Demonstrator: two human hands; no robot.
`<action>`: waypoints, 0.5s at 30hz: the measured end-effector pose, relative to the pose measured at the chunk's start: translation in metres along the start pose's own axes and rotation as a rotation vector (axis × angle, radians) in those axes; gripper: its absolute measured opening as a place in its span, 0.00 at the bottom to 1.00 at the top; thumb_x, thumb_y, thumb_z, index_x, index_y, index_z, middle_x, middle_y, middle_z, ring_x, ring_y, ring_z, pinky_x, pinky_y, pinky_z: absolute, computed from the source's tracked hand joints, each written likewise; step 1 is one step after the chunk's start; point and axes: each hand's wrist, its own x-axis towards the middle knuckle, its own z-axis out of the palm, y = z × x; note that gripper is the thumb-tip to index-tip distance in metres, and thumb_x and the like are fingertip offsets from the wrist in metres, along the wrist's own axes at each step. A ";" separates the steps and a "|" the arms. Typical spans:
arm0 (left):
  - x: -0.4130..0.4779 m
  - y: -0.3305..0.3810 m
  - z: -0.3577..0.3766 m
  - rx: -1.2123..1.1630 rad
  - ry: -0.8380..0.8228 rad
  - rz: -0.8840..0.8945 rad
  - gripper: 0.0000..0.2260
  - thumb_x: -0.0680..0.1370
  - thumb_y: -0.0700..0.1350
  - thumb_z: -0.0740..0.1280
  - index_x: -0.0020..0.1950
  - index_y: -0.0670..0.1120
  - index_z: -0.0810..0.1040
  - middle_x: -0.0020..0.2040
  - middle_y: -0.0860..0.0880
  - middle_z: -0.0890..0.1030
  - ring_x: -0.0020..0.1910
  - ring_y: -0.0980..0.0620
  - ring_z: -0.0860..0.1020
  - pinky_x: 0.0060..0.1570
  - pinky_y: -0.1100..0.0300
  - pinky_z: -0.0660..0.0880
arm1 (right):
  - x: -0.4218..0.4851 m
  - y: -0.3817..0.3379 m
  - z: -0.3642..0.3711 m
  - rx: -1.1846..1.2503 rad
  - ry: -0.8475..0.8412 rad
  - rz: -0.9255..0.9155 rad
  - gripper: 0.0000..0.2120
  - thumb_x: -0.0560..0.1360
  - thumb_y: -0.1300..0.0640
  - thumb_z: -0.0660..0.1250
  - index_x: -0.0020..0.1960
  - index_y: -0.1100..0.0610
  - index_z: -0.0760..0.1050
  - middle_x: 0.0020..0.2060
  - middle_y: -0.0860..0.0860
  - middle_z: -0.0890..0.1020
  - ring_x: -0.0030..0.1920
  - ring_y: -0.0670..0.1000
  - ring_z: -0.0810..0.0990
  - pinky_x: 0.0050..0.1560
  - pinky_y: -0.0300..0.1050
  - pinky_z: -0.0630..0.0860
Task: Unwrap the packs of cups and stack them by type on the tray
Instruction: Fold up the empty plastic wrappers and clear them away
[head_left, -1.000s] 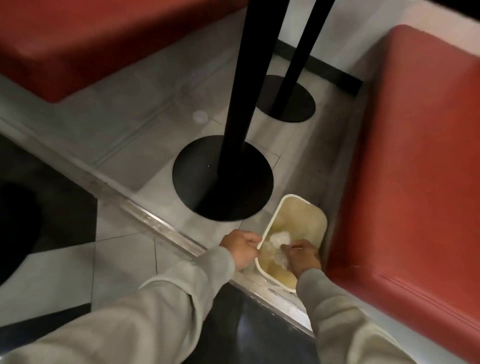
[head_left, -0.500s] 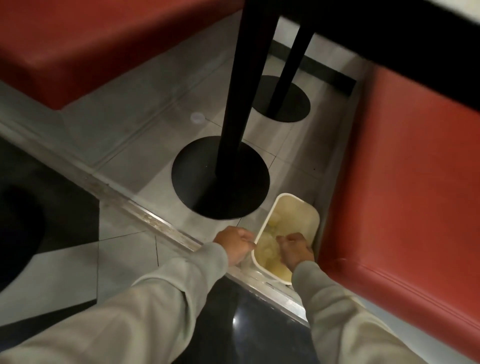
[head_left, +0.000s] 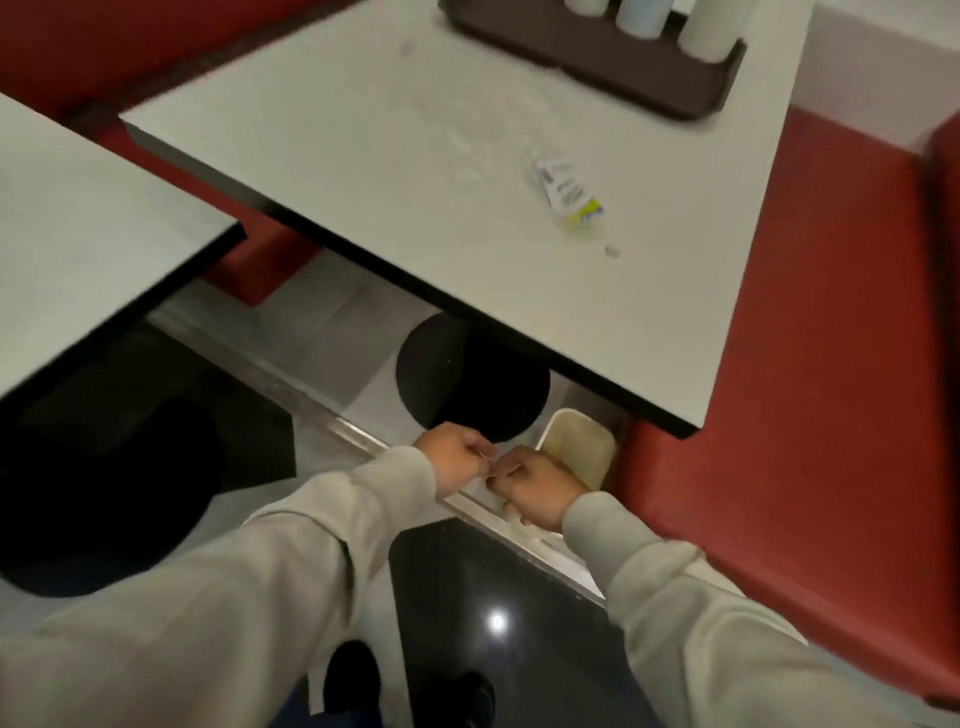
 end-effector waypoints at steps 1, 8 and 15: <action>-0.015 0.010 -0.015 0.043 -0.014 0.009 0.12 0.77 0.50 0.70 0.61 0.53 0.82 0.56 0.55 0.81 0.56 0.53 0.78 0.57 0.62 0.70 | -0.015 -0.017 -0.008 -0.031 -0.014 -0.029 0.18 0.74 0.45 0.66 0.62 0.48 0.75 0.57 0.52 0.82 0.56 0.53 0.80 0.62 0.51 0.76; -0.098 0.100 -0.136 0.131 -0.055 0.057 0.13 0.76 0.45 0.69 0.61 0.49 0.82 0.50 0.50 0.83 0.48 0.54 0.81 0.44 0.62 0.77 | -0.096 -0.144 -0.090 -0.004 -0.080 -0.242 0.12 0.74 0.48 0.70 0.55 0.52 0.78 0.49 0.53 0.85 0.48 0.51 0.86 0.52 0.50 0.82; -0.141 0.169 -0.218 -0.065 0.201 0.198 0.09 0.78 0.44 0.70 0.58 0.49 0.82 0.52 0.51 0.84 0.52 0.53 0.83 0.55 0.55 0.79 | -0.140 -0.223 -0.175 0.125 0.051 -0.413 0.10 0.77 0.54 0.69 0.57 0.56 0.77 0.53 0.54 0.83 0.49 0.52 0.86 0.52 0.49 0.82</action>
